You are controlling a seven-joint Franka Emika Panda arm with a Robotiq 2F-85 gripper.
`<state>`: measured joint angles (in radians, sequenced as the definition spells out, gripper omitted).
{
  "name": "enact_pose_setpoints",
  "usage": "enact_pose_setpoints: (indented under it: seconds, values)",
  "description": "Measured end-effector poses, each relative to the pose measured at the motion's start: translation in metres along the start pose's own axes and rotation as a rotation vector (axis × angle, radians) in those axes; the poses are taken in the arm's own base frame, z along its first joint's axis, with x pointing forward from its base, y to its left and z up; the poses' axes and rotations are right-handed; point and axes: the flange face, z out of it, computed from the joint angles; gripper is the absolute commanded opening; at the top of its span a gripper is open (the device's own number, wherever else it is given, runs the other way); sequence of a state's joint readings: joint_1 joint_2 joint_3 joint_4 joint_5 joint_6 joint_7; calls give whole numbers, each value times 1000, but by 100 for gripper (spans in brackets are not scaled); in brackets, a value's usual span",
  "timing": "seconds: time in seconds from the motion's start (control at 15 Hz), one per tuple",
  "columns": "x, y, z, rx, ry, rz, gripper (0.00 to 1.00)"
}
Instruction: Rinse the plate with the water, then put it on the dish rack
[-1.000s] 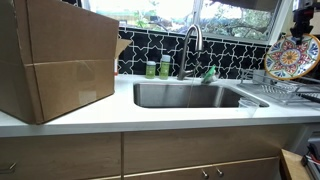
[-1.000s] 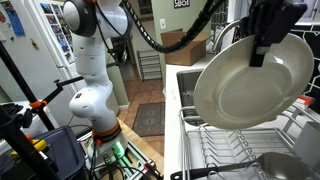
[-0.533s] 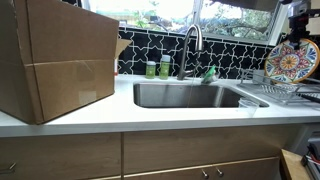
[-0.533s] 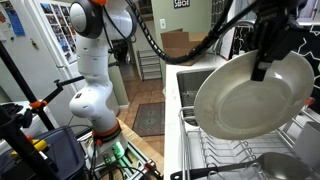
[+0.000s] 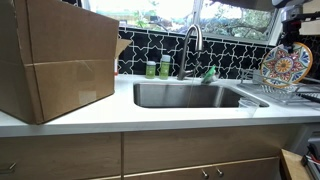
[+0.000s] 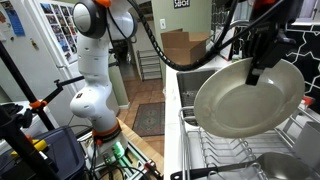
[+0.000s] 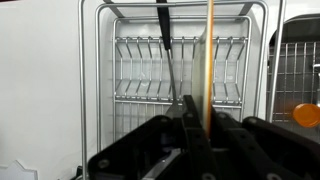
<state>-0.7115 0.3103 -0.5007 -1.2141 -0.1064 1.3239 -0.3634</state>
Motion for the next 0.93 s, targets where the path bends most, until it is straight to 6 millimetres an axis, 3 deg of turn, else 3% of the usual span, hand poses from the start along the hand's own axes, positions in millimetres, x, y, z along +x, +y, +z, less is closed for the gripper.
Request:
enact_pose_setpoints:
  seconds: [0.2,0.93]
  values:
    - [6,-13,7,3,-12,14,3]
    - [16,-26,31,-13,-59,60,3]
